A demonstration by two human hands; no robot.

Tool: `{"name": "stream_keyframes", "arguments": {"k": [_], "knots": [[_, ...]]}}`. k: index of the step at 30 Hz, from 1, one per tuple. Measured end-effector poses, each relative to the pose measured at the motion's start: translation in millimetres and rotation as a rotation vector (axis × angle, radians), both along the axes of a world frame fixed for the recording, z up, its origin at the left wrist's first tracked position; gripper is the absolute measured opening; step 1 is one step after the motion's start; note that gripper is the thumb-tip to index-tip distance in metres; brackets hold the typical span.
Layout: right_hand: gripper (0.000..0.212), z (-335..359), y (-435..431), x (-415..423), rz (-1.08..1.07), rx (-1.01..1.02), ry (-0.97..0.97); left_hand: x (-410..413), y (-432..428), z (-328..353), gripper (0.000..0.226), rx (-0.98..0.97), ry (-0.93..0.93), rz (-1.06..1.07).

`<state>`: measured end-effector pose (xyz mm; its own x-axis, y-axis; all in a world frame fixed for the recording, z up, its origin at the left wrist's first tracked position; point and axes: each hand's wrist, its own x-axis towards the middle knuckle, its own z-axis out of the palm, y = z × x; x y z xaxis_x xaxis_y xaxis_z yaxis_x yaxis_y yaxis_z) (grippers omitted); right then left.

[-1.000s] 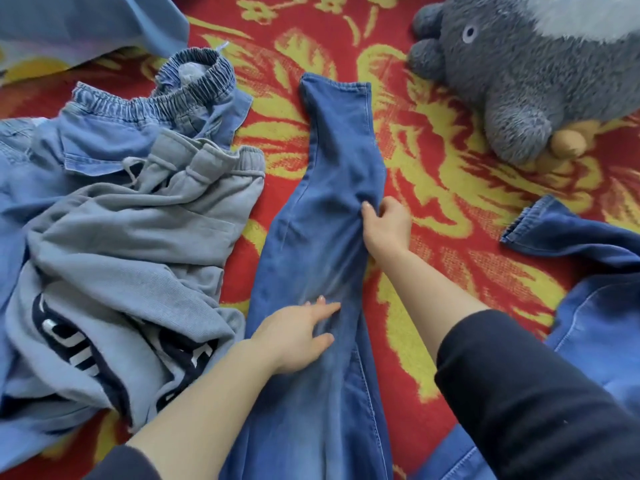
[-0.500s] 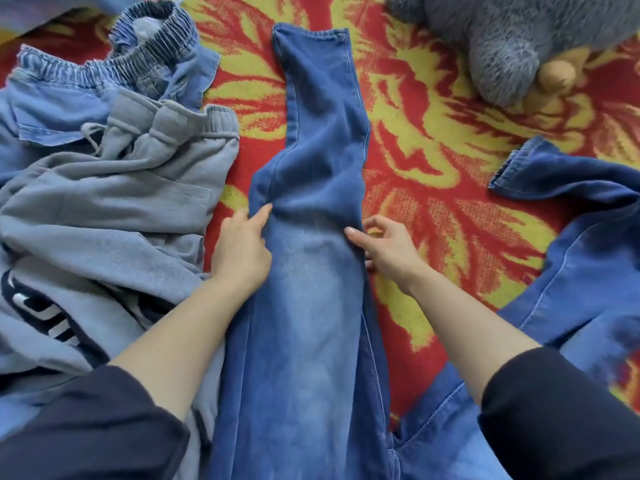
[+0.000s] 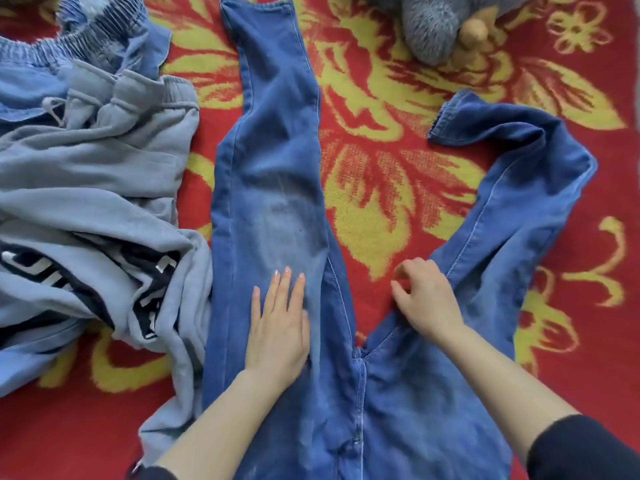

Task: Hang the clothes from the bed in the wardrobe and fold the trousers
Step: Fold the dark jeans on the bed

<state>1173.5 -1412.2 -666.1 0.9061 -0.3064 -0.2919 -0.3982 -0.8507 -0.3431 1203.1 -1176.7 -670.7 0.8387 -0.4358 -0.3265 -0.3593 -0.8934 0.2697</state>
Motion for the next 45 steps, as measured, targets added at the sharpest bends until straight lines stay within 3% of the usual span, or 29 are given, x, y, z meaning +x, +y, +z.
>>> {"name": "stream_keyframes", "arguments": {"k": [4,8,11,14,16,18,22,26,29,33,36,38,41,45], "knots": [[0.027,12,-31,-49,-0.382,-0.086,-0.142,-47,-23,13,0.055,-0.147,-0.134,-0.217],[0.056,11,-53,-123,-0.715,-0.038,-0.017,-112,-39,9,0.065,-0.146,-0.02,-0.441],[0.063,3,-46,-181,-0.726,0.099,0.115,-167,-41,6,0.07,-0.101,0.058,-0.572],[0.064,-2,-37,-222,-0.667,0.157,0.181,-214,-44,5,0.093,-0.009,0.15,-0.595],[0.066,-3,-33,-239,-0.738,0.196,0.206,-242,-47,-2,0.111,0.021,0.248,-0.634],[0.058,-4,-34,-251,-0.843,0.283,0.265,-263,-53,-5,0.114,0.093,0.311,-0.703],[0.024,-4,-45,-276,-0.639,0.402,0.39,-287,-64,-3,0.069,0.182,0.211,-0.664],[0.004,3,-53,-290,-0.586,0.619,0.397,-291,-79,3,0.042,0.169,0.289,-0.631],[0.004,6,-61,-302,-0.647,0.66,0.445,-300,-82,12,0.04,0.155,0.424,-0.696],[0.014,15,-76,-337,-0.619,0.67,0.786,-330,-85,27,0.04,0.092,0.622,-0.771],[0.016,21,-84,-359,-0.464,0.521,1.025,-349,-93,32,0.045,0.084,0.796,-0.82],[0.017,21,-90,-360,-0.396,0.399,0.992,-347,-101,33,0.05,0.085,0.861,-0.797],[0.026,21,-102,-345,-0.432,0.3,0.773,-318,-118,34,0.047,-0.007,0.807,-0.579],[0.017,19,-123,-298,-0.532,0.287,0.493,-260,-142,34,0.039,-0.193,0.28,-0.299]]}}
